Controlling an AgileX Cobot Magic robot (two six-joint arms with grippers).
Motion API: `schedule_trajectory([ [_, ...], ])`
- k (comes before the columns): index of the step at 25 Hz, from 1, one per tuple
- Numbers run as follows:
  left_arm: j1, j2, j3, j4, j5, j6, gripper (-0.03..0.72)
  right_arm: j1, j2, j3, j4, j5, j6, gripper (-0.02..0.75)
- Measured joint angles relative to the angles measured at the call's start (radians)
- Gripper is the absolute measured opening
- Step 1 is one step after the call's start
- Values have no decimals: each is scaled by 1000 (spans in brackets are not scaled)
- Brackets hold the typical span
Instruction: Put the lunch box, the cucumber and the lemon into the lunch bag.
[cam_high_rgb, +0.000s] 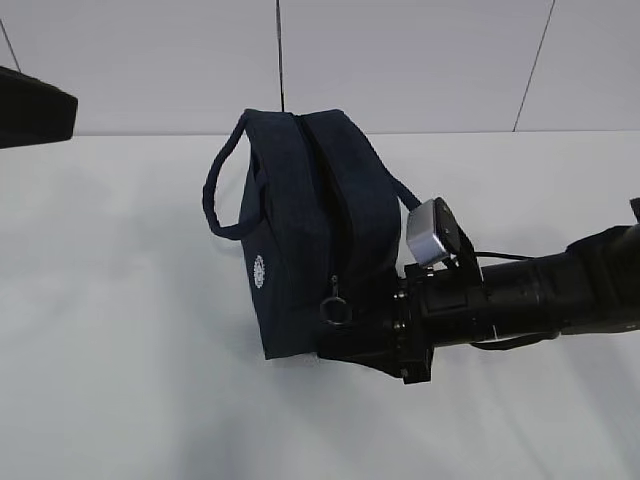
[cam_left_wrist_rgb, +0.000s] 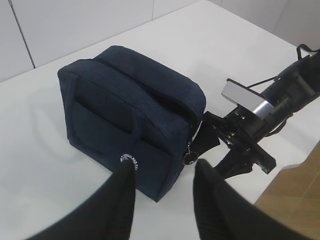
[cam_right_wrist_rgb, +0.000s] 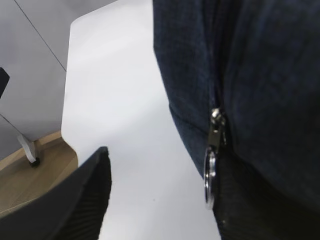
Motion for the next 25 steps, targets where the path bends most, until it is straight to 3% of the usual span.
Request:
schedule_trajectory([
  [8,0,0,0,0,0,0,281,0,2,-7,0,-2,10,337],
  [17,0,0,0,-6,0,0,281,0,2,-7,0,-16,10,76],
  [21,0,0,0,-6,0,0,281,0,2,-7,0,-34,10,11],
  [25,0,0,0,-6,0,0,280,0,2,-7,0,-47,10,7],
])
